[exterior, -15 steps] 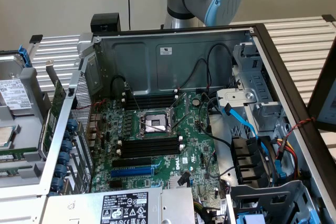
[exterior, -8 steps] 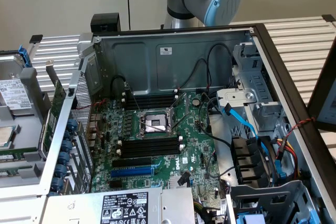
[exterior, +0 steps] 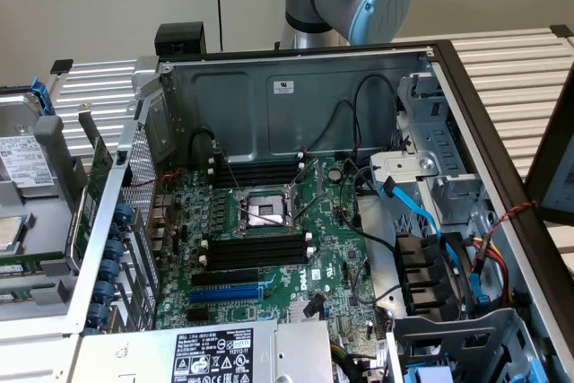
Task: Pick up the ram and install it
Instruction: 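Pick up the ram and move it above insertion slot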
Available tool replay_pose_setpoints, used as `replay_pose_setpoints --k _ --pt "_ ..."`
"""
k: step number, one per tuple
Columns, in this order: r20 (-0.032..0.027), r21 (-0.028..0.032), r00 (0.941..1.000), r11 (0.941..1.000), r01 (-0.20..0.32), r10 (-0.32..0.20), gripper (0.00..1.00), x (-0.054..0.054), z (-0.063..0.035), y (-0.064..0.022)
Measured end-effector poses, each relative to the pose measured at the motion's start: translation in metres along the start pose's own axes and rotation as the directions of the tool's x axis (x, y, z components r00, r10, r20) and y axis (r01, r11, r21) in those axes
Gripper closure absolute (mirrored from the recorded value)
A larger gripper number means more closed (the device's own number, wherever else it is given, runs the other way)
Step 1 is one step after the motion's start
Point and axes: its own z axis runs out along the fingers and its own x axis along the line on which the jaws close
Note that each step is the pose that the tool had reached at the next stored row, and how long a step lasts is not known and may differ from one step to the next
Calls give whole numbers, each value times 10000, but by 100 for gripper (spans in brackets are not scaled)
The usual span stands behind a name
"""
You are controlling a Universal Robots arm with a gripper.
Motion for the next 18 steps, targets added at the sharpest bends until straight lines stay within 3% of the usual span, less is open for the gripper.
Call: replay_pose_setpoints --k 9,18 --pt "-1 -2 10000 10000 8 -8 55 18 163 0" --pt "0 -2 10000 10000 7 -7 55 103 328 1"
